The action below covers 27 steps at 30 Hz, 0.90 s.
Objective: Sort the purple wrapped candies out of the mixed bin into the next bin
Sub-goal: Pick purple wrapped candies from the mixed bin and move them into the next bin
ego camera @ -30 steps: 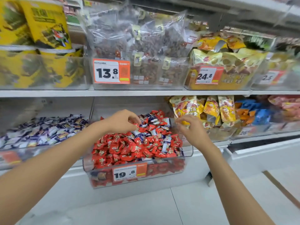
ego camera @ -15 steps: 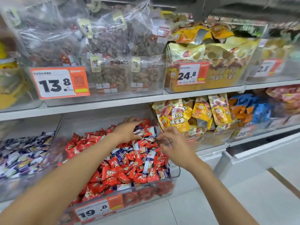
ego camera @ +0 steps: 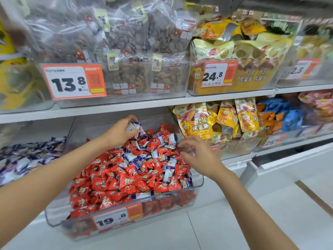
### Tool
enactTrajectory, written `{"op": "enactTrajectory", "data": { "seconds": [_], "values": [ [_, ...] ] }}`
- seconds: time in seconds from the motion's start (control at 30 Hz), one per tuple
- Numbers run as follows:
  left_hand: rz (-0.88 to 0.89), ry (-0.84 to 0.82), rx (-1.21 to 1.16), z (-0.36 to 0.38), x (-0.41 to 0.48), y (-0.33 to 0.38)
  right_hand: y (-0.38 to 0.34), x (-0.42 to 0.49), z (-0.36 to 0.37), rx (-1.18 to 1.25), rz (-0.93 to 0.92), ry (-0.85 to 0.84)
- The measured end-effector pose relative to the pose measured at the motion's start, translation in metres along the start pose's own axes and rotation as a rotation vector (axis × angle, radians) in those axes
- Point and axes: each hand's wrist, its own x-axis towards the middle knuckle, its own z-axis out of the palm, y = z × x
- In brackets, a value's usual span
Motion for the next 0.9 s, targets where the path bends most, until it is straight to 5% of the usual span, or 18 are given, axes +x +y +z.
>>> {"op": "enactTrajectory", "data": {
  "seconds": [0.23, 0.53, 0.73, 0.9],
  "values": [
    [-0.113, -0.073, -0.211, -0.045, -0.043, -0.016, -0.03, 0.003, -0.001, -0.118, -0.129, 0.194],
    [-0.025, 0.004, -0.068, -0.084, -0.077, -0.023, -0.082, 0.09, 0.093, -0.055, -0.039, -0.419],
    [0.013, -0.031, 0.007, -0.089, -0.093, -0.046, -0.066, 0.103, 0.079, 0.028, 0.026, -0.243],
    [0.109, -0.074, 0.194, -0.075, -0.093, -0.051, -0.098, 0.115, 0.114, -0.113, -0.18, -0.296]
  ]
}}
